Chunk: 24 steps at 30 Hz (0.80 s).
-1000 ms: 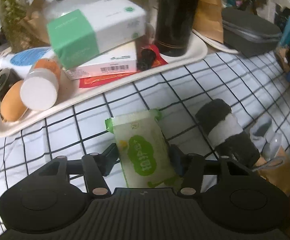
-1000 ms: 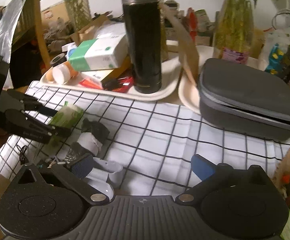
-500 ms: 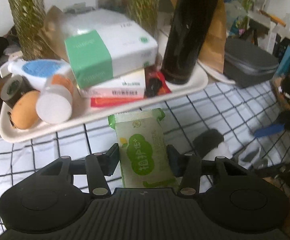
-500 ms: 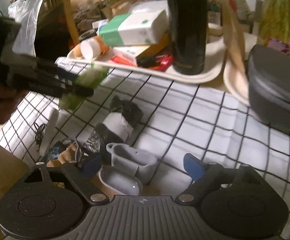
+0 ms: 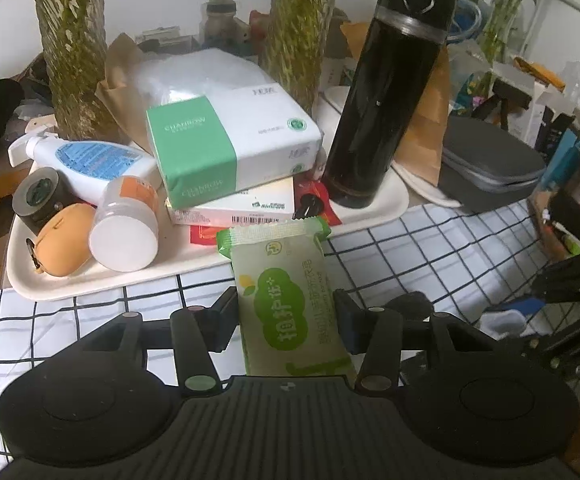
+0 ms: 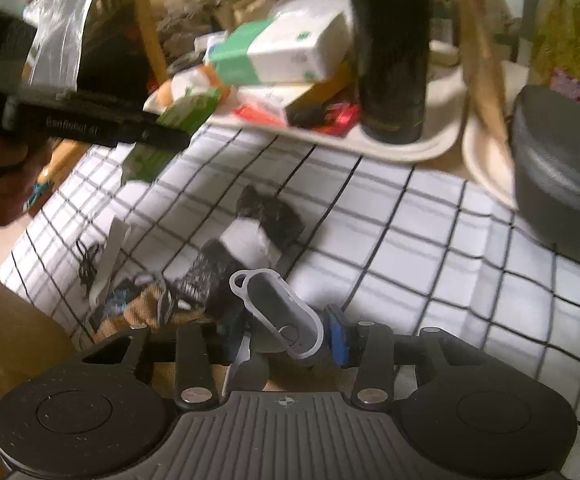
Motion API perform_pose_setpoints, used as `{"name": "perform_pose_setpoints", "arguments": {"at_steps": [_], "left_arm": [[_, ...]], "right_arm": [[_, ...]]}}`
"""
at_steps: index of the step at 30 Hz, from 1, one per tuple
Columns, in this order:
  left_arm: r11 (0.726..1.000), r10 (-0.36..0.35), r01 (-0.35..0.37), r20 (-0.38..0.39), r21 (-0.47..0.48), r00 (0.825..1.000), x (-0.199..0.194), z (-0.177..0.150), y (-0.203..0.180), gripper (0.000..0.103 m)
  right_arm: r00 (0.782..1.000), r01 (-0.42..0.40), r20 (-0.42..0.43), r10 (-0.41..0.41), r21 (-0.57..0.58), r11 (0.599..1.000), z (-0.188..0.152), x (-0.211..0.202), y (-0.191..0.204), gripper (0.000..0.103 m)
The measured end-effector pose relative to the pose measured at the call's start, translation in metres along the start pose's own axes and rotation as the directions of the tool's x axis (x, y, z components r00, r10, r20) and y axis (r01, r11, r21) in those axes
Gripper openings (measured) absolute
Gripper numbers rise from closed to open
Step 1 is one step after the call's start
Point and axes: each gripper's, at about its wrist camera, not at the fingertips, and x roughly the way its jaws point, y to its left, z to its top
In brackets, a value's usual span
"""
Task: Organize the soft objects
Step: 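Grasp the green wipes pack with the left tool while the right tool grasps the white case, then lift the wipes pack and white case and carry both toward the box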
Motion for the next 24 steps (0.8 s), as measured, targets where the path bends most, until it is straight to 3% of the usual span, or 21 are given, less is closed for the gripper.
{"name": "perform_pose_setpoints", "arguments": {"at_steps": [2, 3, 4, 13, 24], "left_arm": [[1.000, -0.004, 0.004, 0.011, -0.005, 1.000, -0.005, 0.001, 0.001, 0.048], [1.000, -0.006, 0.007, 0.016, -0.009, 1.000, -0.007, 0.002, 0.002, 0.048], [1.000, -0.007, 0.007, 0.019, -0.013, 1.000, -0.009, 0.002, 0.003, 0.048], [0.999, 0.002, 0.001, 0.042, -0.051, 0.999, -0.027, 0.001, 0.006, 0.048], [0.996, -0.004, 0.012, 0.092, -0.085, 0.996, -0.056, -0.008, 0.000, 0.048]], "right_arm": [[0.999, 0.022, 0.028, -0.022, -0.001, 1.000, 0.003, -0.007, -0.001, 0.040], [0.999, 0.030, 0.039, -0.030, 0.002, 1.000, 0.004, -0.011, -0.002, 0.025], [0.998, 0.044, 0.042, -0.045, 0.010, 0.999, 0.006, -0.014, -0.003, 0.024], [0.991, 0.095, 0.097, -0.097, 0.023, 0.995, 0.004, -0.043, -0.008, 0.023], [0.961, 0.095, 0.255, -0.111, 0.075, 0.993, -0.002, -0.107, 0.004, 0.023]]}}
